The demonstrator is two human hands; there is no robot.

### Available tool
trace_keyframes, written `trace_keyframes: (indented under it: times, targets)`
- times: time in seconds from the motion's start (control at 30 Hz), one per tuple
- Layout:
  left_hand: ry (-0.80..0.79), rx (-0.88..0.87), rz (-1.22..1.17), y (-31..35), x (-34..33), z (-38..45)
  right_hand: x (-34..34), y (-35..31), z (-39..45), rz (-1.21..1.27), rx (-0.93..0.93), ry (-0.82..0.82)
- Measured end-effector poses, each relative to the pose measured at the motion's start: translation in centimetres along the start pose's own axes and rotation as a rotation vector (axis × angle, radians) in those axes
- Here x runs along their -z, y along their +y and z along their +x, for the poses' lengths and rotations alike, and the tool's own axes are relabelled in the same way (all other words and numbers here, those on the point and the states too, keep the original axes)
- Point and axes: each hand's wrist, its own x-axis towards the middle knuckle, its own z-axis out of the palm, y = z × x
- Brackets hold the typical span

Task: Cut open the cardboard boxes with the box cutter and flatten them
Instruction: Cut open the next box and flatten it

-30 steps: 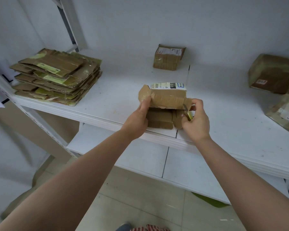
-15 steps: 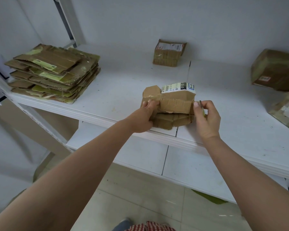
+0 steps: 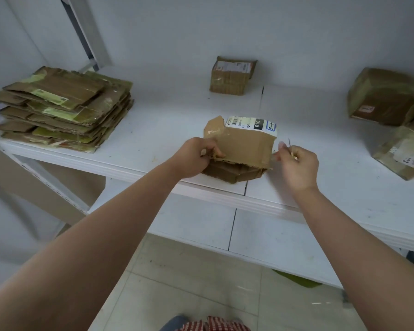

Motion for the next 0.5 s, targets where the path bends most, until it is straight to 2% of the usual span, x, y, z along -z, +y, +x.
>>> trace_keyframes:
  times: [0.1, 0.2, 0.3, 0.4, 0.5]
  targets:
    - [0.064, -0.025, -0.017, 0.0, 0.6, 0.4, 0.3, -0.3, 1.7, 0.017, -0.052, 0.031]
    - [0.072, -0.067, -0.066, -0.4, 1.3, 0.9, 0.5, -1.7, 2.8, 0.058, -0.091, -0.069]
    - [-0.025, -0.008, -0.134, -0.7, 2.2, 1.3, 0.3, -2.9, 3.7, 0.106, -0.143, -0.152]
    - [-0.126, 0.068, -0.177, -0.7, 2.4, 1.5, 0.1, -3.3, 4.5, 0.217, -0.298, -0.267]
    - [-0.141, 0.102, -0.179, -0.8, 2.2, 1.6, 0.1, -3.0, 4.9, 0.353, -0.469, -0.445]
